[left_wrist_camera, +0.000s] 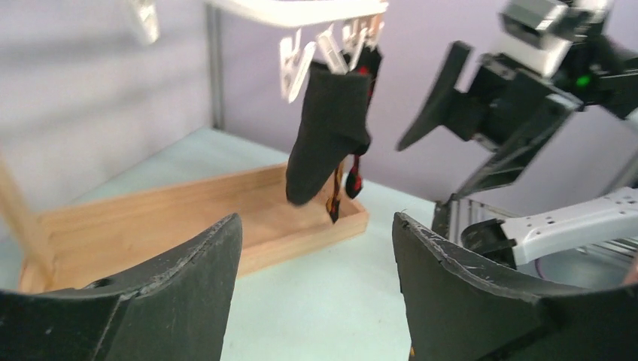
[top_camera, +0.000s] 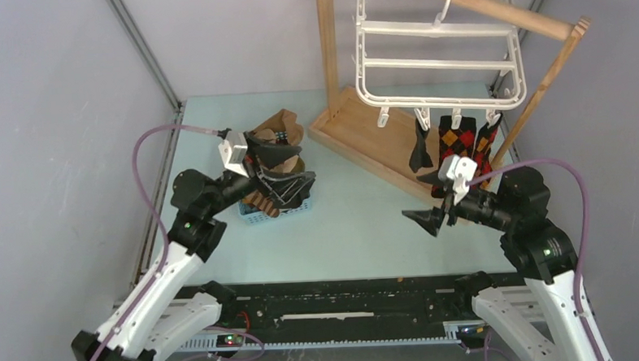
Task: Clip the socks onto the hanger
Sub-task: Clamp the sock onto the hanger, then pick up the sock from the bin.
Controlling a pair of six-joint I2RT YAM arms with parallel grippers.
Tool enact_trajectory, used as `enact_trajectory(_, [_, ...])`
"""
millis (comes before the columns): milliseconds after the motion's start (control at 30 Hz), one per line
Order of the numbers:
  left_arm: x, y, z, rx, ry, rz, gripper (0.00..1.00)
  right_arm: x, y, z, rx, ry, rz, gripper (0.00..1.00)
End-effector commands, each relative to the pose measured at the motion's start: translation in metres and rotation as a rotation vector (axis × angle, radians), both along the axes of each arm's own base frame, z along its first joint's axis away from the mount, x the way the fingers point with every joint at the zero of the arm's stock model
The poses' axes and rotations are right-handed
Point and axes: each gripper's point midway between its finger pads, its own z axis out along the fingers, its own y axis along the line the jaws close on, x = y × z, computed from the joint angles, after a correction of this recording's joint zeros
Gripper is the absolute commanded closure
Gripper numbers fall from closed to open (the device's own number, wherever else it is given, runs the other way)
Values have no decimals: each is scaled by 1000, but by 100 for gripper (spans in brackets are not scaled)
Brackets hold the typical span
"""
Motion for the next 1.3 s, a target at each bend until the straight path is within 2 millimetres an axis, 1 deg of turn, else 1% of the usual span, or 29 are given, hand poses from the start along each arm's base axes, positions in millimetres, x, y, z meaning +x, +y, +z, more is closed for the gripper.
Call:
enact_trajectory(0, [16, 25, -64, 183, 190, 202, 22, -47, 2, -17, -62, 30, 184, 12])
enact_trajectory(67, [14, 29, -63, 163, 224, 224, 19, -50, -1, -21, -49, 47, 175, 12])
enact_trajectory(133, [12, 32, -63, 145, 263, 239, 17, -48, -6, -25, -35, 84, 138, 12])
enact_trajectory(267, [11, 38, -71, 122, 335, 271, 12, -46, -10, -31, -3, 138, 99, 13])
enact_trajectory(333, [15, 44, -78, 94, 384, 316, 2, -42, -14, -29, 15, 145, 57, 13])
enact_trajectory(400, [21, 52, -84, 43, 450, 380, 0, -39, -17, -26, 33, 149, 22, 13])
enact_trajectory(467, [24, 56, -81, -34, 490, 398, 0, -39, -19, -24, 47, 152, 11, 13])
enact_trajectory(567, [17, 47, -67, -88, 443, 319, 1, -41, -18, -18, 68, 135, 17, 14])
enact_trajectory(633, [10, 38, -57, -85, 386, 249, 4, -40, -18, -12, 71, 101, 15, 14])
enact_trajectory(733, [-1, 25, -45, -56, 273, 164, 6, -34, -21, -1, 56, 9, -9, 15])
enact_trajectory(833, [-5, 12, -40, -10, 155, 129, 6, -24, -23, 11, 32, -95, -8, 14])
enact_trajectory(900, [-3, 4, -39, 12, 111, 115, 7, -16, -21, 18, 26, -139, 9, 14])
enact_trajectory(1000, [2, -7, -39, 15, 90, 88, 9, -8, -17, 21, 26, -156, 48, 15])
enact_trajectory(1167, [15, -25, -42, 53, 53, 65, 11, 0, -5, 15, 4, -158, 123, 15])
enact_trajectory(1267, [26, -33, -43, 79, 32, 71, 11, 6, 2, 12, -9, -152, 137, 15])
